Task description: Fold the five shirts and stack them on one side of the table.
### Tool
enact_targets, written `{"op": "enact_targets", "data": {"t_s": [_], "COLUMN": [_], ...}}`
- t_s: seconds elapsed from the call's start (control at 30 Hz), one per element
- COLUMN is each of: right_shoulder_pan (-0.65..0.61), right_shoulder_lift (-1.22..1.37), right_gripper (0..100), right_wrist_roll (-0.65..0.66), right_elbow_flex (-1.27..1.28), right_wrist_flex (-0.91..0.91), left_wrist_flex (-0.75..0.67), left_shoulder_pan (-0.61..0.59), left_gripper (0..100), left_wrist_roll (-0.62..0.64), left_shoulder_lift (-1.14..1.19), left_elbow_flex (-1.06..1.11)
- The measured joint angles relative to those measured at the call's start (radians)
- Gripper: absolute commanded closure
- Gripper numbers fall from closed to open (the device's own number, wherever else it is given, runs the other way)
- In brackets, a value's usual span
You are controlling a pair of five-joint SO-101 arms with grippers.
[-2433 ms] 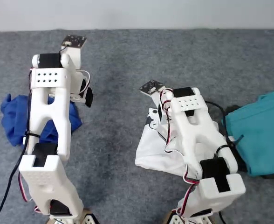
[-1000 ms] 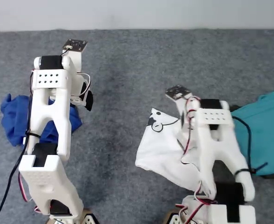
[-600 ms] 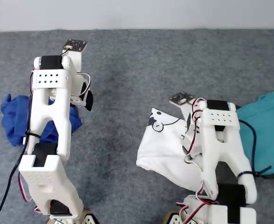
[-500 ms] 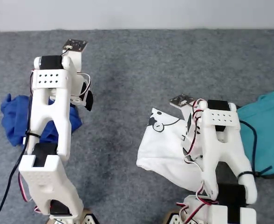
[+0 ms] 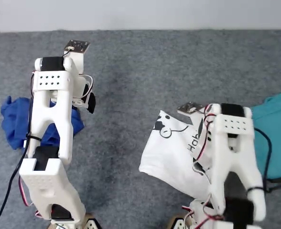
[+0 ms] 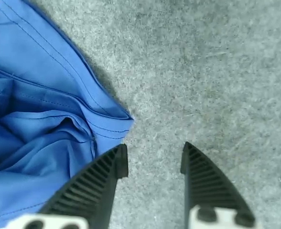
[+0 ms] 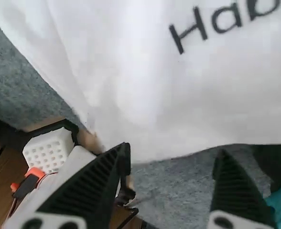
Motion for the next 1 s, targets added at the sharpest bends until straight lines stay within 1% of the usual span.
{"op": "enact_targets", "data": {"t_s": [0.17, 0.23, 0.33, 0.47, 0.67, 0.83, 0.97, 1.0], "right_shoulder_pan": [-0.003, 0.006, 0.023, 0.018, 0.037, 0.038, 0.086, 0.098], "right_shoulder_lift": [-0.166, -0.229, -0.25, -0.158, 0.075, 0.232, 0.302, 0.318], "right_gripper": [68.5, 68.5, 68.5, 68.5, 68.5, 68.5, 69.0, 70.6], "right_wrist_roll": [0.0, -0.006, -0.08, -0.115, -0.141, -0.143, -0.144, -0.144], "right_elbow_flex": [0.0, 0.0, 0.0, 0.003, 0.003, 0.003, 0.003, 0.003], "right_wrist_flex": [-0.005, -0.051, -0.161, -0.287, -0.451, -0.525, -0.578, -0.583], "left_wrist_flex": [0.0, 0.0, 0.0, 0.0, 0.0, 0.0, 0.0, 0.0], "left_shoulder_pan": [0.0, 0.0, 0.0, 0.0, 0.0, 0.0, 0.0, 0.0], "left_gripper": [81, 81, 81, 81, 81, 81, 81, 81], "left_wrist_roll": [0.0, 0.0, 0.0, 0.0, 0.0, 0.0, 0.0, 0.0], "left_shoulder_lift": [0.0, 0.0, 0.0, 0.0, 0.0, 0.0, 0.0, 0.0], "left_elbow_flex": [0.0, 0.0, 0.0, 0.0, 0.0, 0.008, 0.06, 0.071]}}
